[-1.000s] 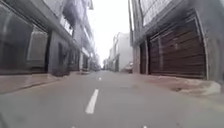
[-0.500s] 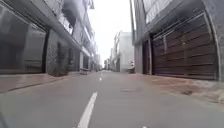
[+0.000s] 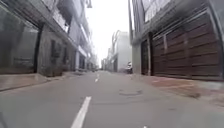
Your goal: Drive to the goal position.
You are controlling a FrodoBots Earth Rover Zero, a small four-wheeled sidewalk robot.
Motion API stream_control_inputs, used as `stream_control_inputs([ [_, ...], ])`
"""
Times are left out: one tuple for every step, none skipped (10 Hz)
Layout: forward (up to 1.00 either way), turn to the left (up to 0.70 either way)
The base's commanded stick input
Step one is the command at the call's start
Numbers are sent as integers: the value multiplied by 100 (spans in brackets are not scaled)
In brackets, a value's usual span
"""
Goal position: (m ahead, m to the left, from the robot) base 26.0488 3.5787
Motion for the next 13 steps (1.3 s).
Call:
stream_control_inputs([
  [85, 0],
  [85, 0],
  [85, 0],
  [85, 0],
  [85, 0],
  [85, 0],
  [85, 0],
  [85, 0],
  [85, 0],
  [85, 0],
  [85, 0],
  [85, 0],
  [85, 0],
])
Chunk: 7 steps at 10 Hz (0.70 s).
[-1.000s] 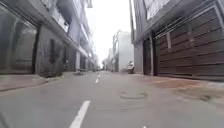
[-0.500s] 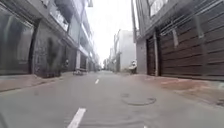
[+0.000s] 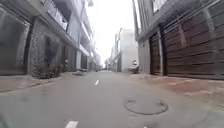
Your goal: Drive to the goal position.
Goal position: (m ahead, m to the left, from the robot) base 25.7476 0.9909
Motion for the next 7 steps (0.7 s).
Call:
stream_control_inputs([
  [85, 0],
  [85, 0],
  [85, 0],
  [85, 0],
  [85, 0],
  [85, 0],
  [85, 0],
])
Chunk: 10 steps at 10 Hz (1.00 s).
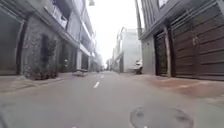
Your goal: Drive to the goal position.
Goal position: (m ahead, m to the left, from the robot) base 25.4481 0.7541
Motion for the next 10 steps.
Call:
stream_control_inputs([
  [85, 0],
  [85, 0],
  [85, 0],
  [85, 0],
  [85, 0],
  [85, 0],
  [85, -17],
  [85, -34],
  [85, -34],
  [85, -34],
])
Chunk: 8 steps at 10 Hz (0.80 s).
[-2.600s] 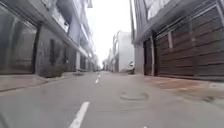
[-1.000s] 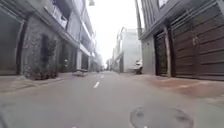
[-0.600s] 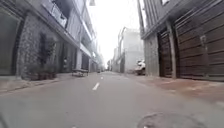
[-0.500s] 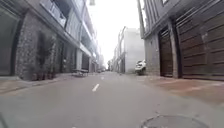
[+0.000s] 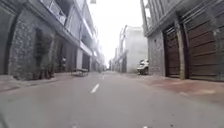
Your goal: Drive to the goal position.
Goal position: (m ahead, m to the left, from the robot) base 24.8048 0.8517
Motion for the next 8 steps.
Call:
stream_control_inputs([
  [85, -34],
  [85, -7],
  [85, -3],
  [85, 0],
  [85, 0],
  [85, 0],
  [85, 0],
  [85, 0],
])
